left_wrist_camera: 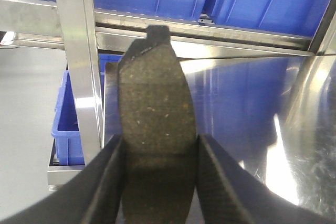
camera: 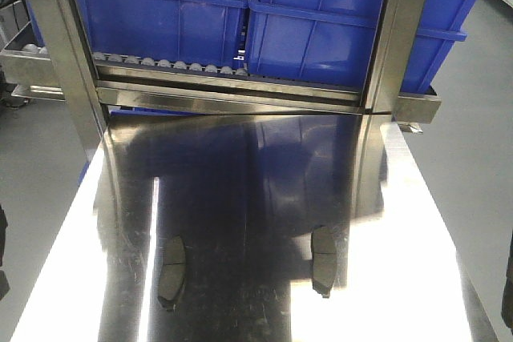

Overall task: Move and align brake pads A on conveyor
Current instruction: 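Drive the base across the hall holding both brake pads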

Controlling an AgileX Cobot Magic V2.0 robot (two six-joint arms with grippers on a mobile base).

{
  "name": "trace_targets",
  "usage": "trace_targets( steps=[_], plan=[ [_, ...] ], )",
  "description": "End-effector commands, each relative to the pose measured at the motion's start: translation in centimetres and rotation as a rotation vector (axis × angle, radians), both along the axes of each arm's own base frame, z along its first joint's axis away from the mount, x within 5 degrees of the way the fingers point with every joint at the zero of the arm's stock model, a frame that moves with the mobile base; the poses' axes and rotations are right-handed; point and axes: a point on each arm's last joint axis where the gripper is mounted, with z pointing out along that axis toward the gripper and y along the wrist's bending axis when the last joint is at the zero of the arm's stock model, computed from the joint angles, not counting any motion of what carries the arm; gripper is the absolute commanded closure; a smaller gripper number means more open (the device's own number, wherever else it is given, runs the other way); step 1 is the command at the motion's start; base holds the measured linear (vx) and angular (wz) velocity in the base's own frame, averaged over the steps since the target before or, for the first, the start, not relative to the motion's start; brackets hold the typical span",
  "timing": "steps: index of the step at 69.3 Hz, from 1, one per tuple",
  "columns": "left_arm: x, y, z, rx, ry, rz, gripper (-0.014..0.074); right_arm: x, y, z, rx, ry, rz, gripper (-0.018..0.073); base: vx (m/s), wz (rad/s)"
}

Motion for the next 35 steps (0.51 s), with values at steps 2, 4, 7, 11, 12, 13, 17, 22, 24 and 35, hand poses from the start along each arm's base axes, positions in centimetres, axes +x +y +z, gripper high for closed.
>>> trace_targets(
  steps=[2,4,7,11,12,13,17,22,24,35],
  plan=[
    [0.28,-0.04,1.84,-0.033,-0.119,0.006,0.0602,0.42,-0.03,1.74,0.008,-0.120,-0.004,0.0566,-0.02,0.06],
    [0.28,-0.04,1.84,-0.033,-0.119,0.006,0.0602,0.42,-0.03,1.74,0.008,-0.120,-0.004,0.0566,-0.02,0.09],
    [0.28,-0.04,1.84,-0.033,-0.119,0.006,0.0602,0.41,-0.02,1.74,0.009,-0.120,-0.004,0.0566,-0.03,0.13],
    [0.28,-0.04,1.84,-0.033,-0.119,0.006,0.0602,0.41,-0.02,1.74,0.009,-0.120,-0.004,0.0566,-0.05,0.20],
    [0.28,-0.04,1.84,-0.033,-0.119,0.006,0.0602,0.41,-0.02,1.74,0.009,-0.120,-0.004,0.0566,-0.06,0.22],
    [0.28,-0.04,1.84,-0.033,-0.119,0.006,0.0602,0.41,-0.02,1.74,0.009,-0.120,-0.004,0.0566,-0.07,0.26],
    [0.28,-0.04,1.84,-0.033,-0.119,0.006,0.0602,0.41,-0.02,1.74,0.009,-0.120,-0.003,0.0566,-0.08,0.31],
    [0.28,-0.04,1.85,-0.033,-0.120,0.006,0.0603,0.41,-0.02,1.74,0.009,-0.120,-0.003,0.0566,-0.10,0.44],
    [0.28,-0.04,1.85,-0.033,-0.120,0.006,0.0603,0.41,-0.01,1.74,0.010,-0.120,-0.003,0.0566,-0.11,0.52],
    [0.28,-0.04,1.85,-0.033,-0.120,0.006,0.0603,0.41,-0.01,1.74,0.010,-0.120,-0.003,0.0566,-0.14,0.67]
  ],
)
